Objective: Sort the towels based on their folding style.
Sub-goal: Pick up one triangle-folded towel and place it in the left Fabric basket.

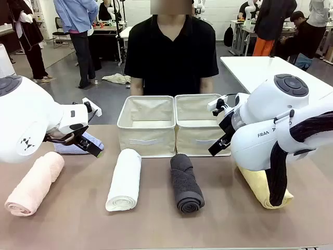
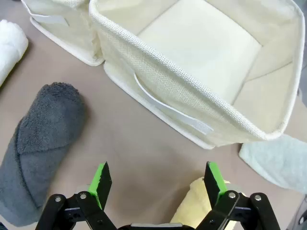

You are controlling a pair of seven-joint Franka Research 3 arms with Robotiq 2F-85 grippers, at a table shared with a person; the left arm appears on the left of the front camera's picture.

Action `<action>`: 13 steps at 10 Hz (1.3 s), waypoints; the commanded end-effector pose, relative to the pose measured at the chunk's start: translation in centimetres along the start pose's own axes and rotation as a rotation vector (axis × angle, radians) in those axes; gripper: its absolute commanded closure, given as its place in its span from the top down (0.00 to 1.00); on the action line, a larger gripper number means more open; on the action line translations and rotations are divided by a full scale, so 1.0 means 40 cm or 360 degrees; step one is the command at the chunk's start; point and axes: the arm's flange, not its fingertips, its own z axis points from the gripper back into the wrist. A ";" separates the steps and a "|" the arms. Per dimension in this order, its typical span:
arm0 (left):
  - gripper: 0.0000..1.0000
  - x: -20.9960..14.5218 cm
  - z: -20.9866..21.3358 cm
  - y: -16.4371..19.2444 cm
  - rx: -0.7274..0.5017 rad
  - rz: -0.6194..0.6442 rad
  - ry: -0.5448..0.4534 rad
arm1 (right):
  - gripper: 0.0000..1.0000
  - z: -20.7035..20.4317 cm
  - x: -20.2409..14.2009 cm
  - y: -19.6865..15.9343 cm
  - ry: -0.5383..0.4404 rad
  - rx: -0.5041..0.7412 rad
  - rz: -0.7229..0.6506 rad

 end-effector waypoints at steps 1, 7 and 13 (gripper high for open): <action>1.00 0.000 0.000 0.000 0.0000 0.0000 0.0000 | 1.00 0.000 0.000 0.000 0.0000 0.0000 0.0000; 1.00 0.000 0.000 0.000 0.0000 0.0000 0.0000 | 1.00 0.000 0.000 0.000 0.0000 0.0000 0.0000; 1.00 0.000 0.000 0.000 0.0000 0.0000 0.0000 | 1.00 0.000 0.000 0.000 0.0000 0.0000 0.0000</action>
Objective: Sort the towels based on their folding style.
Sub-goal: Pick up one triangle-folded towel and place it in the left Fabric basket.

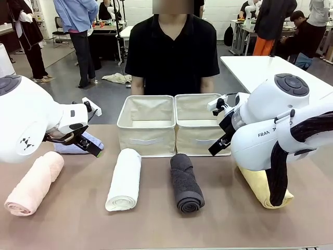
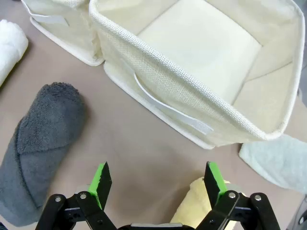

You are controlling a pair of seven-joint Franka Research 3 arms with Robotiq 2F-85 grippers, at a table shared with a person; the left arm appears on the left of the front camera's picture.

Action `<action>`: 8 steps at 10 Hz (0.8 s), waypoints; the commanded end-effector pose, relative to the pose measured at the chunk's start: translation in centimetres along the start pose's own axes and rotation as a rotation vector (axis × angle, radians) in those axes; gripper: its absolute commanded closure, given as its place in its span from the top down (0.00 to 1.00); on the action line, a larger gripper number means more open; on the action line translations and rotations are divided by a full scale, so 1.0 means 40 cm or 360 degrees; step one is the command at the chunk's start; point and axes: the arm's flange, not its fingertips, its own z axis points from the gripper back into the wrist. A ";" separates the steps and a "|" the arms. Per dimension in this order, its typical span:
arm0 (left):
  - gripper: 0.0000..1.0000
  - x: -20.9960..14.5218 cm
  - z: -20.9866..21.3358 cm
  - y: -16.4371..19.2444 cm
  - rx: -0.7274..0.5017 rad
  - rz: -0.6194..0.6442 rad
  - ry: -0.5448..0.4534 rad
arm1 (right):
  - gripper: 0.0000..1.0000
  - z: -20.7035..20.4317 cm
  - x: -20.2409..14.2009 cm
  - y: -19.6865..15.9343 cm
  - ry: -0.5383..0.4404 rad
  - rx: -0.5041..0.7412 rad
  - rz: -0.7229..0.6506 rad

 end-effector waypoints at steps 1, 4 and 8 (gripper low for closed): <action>1.00 0.000 0.000 0.000 0.0000 -0.0001 0.0000 | 1.00 0.000 0.000 0.000 0.0000 0.0000 -0.0001; 1.00 0.088 0.165 0.033 0.0004 -0.0032 0.0060 | 1.00 0.179 0.104 -0.013 0.0059 0.0067 -0.0043; 1.00 0.253 0.472 0.100 -0.0003 -0.0082 0.0175 | 1.00 0.483 0.270 -0.054 0.0175 0.0055 -0.0128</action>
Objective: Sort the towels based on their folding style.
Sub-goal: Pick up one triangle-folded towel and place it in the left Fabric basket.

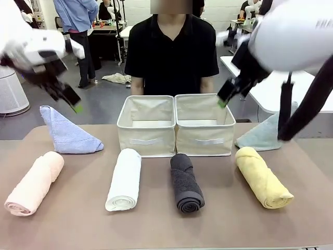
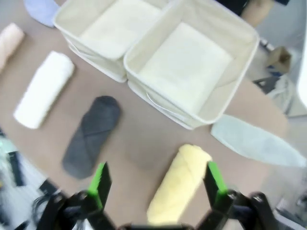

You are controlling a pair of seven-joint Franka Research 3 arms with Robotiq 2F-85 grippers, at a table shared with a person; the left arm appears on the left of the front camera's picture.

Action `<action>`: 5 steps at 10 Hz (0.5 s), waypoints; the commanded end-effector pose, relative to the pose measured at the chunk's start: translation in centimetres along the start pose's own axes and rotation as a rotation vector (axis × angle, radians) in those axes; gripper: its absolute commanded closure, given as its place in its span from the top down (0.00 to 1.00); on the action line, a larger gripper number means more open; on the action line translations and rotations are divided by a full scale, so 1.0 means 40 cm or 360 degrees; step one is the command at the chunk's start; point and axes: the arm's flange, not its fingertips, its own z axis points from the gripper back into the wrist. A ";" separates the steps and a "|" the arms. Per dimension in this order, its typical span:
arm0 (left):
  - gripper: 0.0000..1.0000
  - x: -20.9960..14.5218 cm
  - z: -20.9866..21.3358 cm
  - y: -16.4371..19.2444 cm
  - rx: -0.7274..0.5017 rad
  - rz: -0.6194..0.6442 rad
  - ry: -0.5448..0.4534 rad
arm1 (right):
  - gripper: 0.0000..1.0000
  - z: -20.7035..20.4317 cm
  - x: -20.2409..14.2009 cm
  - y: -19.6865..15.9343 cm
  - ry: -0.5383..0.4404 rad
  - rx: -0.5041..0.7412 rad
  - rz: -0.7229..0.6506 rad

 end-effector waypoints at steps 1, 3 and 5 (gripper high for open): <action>1.00 0.046 0.086 0.011 0.0048 -0.0038 0.0004 | 1.00 0.063 0.044 0.001 0.0034 -0.0030 -0.0066; 1.00 0.038 0.148 -0.006 0.0187 -0.0023 -0.0097 | 1.00 0.067 0.026 -0.002 0.0005 -0.0005 -0.0016; 1.00 0.047 0.135 0.008 0.0026 -0.0015 -0.0024 | 1.00 0.067 0.026 -0.002 0.0005 -0.0005 -0.0016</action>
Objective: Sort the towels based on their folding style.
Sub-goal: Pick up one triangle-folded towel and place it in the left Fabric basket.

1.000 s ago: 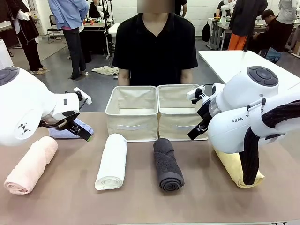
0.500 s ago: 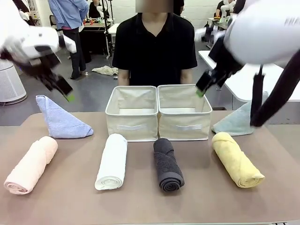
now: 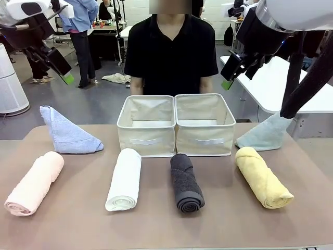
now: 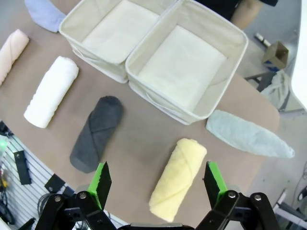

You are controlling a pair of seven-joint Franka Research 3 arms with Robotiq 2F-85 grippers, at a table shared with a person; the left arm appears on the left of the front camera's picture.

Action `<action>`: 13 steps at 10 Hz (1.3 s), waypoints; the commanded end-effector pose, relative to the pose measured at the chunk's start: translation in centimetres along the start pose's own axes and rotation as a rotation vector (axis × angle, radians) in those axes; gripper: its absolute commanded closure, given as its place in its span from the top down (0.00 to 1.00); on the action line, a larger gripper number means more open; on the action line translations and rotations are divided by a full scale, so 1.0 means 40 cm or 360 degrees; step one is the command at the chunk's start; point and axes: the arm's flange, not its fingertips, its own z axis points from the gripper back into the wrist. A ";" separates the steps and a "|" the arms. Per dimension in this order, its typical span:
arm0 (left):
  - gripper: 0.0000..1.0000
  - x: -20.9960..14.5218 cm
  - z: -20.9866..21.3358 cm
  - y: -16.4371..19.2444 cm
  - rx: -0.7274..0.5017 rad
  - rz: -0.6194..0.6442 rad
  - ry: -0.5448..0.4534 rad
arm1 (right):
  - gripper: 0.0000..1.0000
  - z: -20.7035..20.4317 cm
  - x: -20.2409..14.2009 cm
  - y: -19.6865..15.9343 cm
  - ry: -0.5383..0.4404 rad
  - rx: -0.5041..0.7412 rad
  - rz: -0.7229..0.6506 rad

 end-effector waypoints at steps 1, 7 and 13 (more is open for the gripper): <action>1.00 -0.009 -0.023 0.004 -0.0036 0.0009 0.0022 | 1.00 -0.023 -0.010 -0.003 -0.0021 0.0009 0.0015; 1.00 -0.034 -0.017 0.102 -0.0249 -0.0073 -0.0212 | 1.00 0.017 -0.049 -0.121 -0.0141 0.0563 0.0075; 1.00 -0.301 0.065 0.424 -0.0754 0.0069 -0.0753 | 1.00 0.034 -0.310 -0.477 -0.0706 0.1221 -0.0092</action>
